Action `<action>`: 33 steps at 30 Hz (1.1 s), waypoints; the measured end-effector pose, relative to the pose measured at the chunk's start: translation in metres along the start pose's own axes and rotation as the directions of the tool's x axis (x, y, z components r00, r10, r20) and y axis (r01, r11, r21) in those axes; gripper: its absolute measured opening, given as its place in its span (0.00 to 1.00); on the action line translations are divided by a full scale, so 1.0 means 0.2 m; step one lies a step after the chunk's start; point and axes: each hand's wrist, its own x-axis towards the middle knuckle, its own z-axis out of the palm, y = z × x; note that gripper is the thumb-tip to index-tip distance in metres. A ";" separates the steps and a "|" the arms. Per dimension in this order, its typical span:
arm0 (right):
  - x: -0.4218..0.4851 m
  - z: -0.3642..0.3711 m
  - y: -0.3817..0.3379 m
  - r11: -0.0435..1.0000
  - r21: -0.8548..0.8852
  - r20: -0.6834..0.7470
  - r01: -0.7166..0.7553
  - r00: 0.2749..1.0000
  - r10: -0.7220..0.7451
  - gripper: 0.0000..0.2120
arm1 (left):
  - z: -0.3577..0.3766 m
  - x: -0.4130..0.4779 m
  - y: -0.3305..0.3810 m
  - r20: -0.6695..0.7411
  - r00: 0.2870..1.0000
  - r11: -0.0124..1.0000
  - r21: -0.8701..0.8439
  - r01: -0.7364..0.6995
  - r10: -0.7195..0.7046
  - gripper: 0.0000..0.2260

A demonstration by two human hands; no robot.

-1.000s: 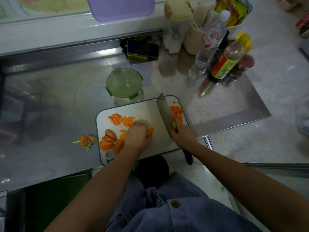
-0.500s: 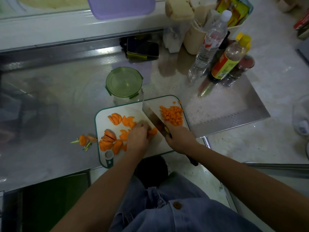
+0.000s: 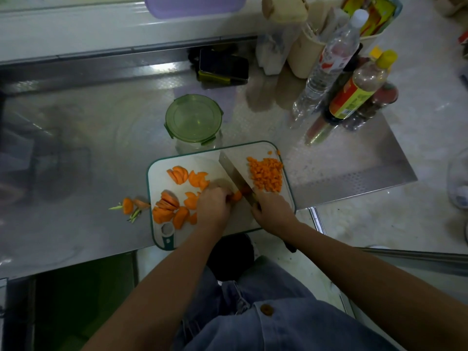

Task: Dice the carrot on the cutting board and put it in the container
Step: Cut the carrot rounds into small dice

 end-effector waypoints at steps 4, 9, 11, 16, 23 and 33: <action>0.00 -0.05 -0.01 0.999 0.040 -0.058 0.027 0.998 -0.025 0.12 | 0.03 0.00 -0.03 -0.001 0.999 0.998 -0.045 0.052 -0.053 0.09; 0.00 -0.05 -0.03 1.000 -0.003 0.057 0.024 0.998 -0.024 0.09 | 0.03 0.00 -0.03 0.006 0.995 0.991 -0.090 0.103 -0.103 0.10; 0.00 -0.03 -0.04 1.000 -0.001 0.067 -0.002 0.998 0.002 0.08 | 0.03 0.00 -0.03 0.005 0.993 0.987 -0.109 0.120 -0.120 0.09; 0.01 0.02 -0.04 0.998 0.020 0.078 -0.057 0.995 0.055 0.05 | 0.00 -0.01 0.00 0.016 0.993 0.978 -0.171 0.121 -0.120 0.07; 0.01 0.05 -0.03 1.000 0.002 -0.003 -0.004 1.000 0.004 0.09 | 0.00 -0.01 0.00 0.034 0.990 0.968 -0.208 0.143 -0.139 0.06; -0.02 -0.01 -0.04 0.999 0.019 0.022 0.047 0.999 -0.047 0.17 | 0.01 -0.01 0.00 0.014 0.988 0.971 -0.179 0.156 -0.156 0.07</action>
